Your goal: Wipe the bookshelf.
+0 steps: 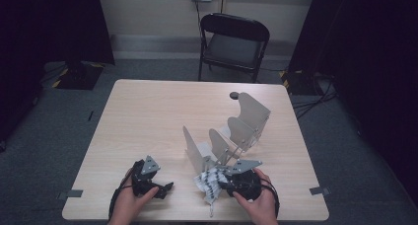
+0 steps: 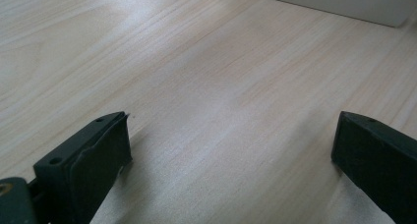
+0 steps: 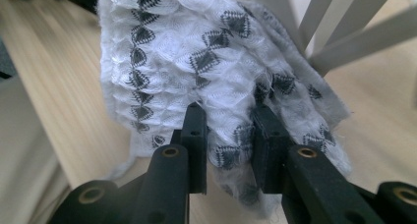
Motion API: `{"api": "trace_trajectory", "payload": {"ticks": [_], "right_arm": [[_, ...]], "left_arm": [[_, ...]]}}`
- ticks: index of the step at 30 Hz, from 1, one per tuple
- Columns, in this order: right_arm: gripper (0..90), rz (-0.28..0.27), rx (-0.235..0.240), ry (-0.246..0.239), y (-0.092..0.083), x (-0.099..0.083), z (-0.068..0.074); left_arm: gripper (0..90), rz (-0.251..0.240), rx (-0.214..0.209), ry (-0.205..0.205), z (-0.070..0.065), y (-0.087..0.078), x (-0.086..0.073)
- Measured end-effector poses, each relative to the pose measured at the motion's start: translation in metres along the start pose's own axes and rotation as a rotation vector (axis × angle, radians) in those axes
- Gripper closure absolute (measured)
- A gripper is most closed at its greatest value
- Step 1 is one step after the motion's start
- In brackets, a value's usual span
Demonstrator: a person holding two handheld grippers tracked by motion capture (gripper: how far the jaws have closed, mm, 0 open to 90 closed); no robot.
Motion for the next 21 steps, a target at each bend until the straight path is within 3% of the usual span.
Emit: {"api": "trace_trajectory", "payload": {"ticks": [6,12,17,21], "right_arm": [[70.3,0.03,0.01,0.017,0.018,-0.012,-0.002],[70.2,0.028,0.018,0.026,0.023,-0.014,-0.003],[70.2,0.021,0.022,0.028,0.015,-0.017,-0.007],[70.4,0.001,-0.009,0.035,-0.007,-0.017,-0.017]], "left_arm": [[1.0,0.0,0.0,0.0,0.0,0.0,0.0],[1.0,-0.002,-0.001,0.0,0.0,0.0,0.0],[1.0,0.0,0.001,0.0,0.0,0.0,0.0],[0.9,-0.003,0.0,-0.001,0.0,0.0,0.0]]}}
Point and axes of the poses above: each handheld gripper's, and its own axes: y roughly forward along the jaws, x roughly out of its top, z roughly to its left, the point moved 5 cm from there along y, roughly forward along the jaws, and after that the axes turned 2 degrees about z, right-handed, at the moved point
